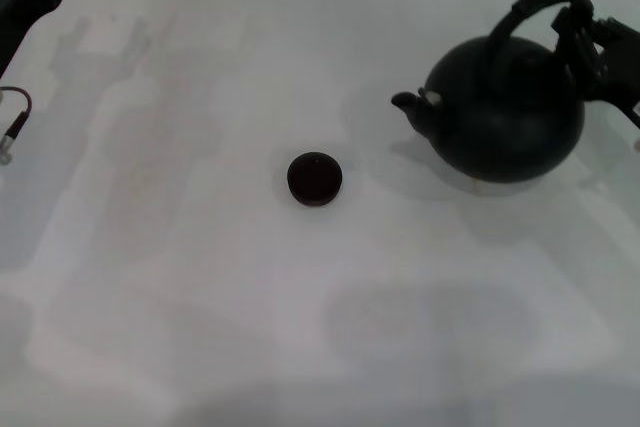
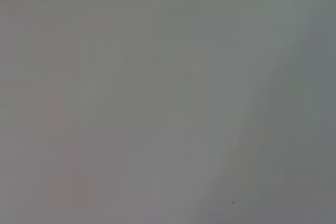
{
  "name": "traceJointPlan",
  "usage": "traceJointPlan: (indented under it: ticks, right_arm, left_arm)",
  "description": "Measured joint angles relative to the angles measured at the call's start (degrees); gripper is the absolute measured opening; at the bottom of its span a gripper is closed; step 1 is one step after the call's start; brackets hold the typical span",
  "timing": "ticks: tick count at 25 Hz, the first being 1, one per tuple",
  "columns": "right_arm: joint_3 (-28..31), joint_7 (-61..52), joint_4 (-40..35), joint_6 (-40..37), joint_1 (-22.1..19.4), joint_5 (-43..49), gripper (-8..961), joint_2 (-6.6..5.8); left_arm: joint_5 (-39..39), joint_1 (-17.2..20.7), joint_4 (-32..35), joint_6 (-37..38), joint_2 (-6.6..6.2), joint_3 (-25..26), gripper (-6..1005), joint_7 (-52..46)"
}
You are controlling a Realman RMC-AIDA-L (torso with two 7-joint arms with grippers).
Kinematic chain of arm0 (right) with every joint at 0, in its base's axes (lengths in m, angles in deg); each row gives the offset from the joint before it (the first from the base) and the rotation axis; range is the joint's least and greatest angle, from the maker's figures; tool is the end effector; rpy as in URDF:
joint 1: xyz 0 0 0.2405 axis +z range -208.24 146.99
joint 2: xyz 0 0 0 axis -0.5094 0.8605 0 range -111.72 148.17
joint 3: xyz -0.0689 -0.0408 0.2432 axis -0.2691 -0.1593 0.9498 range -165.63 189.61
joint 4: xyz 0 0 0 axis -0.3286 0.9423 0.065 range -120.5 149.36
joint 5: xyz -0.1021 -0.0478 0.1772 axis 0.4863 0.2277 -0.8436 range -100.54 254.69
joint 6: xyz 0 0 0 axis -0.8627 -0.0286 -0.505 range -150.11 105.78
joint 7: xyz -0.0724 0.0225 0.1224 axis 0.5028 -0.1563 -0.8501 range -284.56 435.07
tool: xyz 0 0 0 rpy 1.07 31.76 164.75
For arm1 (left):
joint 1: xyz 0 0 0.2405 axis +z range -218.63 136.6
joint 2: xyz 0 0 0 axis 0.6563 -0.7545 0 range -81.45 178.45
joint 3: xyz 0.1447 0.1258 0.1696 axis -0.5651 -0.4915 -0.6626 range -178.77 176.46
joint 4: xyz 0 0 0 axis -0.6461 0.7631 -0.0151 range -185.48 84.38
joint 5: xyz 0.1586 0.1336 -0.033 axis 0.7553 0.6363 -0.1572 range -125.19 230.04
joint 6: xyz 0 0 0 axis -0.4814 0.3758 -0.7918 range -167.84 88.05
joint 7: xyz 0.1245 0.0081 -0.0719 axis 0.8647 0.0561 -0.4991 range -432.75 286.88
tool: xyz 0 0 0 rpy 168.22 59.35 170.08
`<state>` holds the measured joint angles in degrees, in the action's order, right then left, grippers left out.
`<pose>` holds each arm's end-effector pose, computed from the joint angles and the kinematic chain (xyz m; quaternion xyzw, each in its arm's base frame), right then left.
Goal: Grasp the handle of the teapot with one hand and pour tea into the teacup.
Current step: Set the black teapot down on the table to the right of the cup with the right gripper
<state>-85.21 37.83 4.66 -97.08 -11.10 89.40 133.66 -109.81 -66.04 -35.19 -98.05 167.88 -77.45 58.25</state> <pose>0.3280 0.2974 -0.0108 -0.7737 0.2637 0.3823 0.4310 -0.3182 0.3599 0.0021 -0.6605 -0.3882 -0.4246 0.4824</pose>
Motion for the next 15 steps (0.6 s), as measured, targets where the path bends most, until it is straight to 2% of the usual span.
traceJointPlan:
  ticks: [4,15]
  right_arm:
    - [-0.39,0.35,0.60,-0.32,-1.55,0.12,113,0.00]
    - [-1.31,5.15,1.22,2.49,-1.05,0.36,113,0.39]
  left_arm:
    - [-0.01,-0.10,0.01,0.08,-0.02,0.00,887,0.05]
    - [0.07,-0.17,0.03,0.02,-0.06,-0.79,888,0.04]
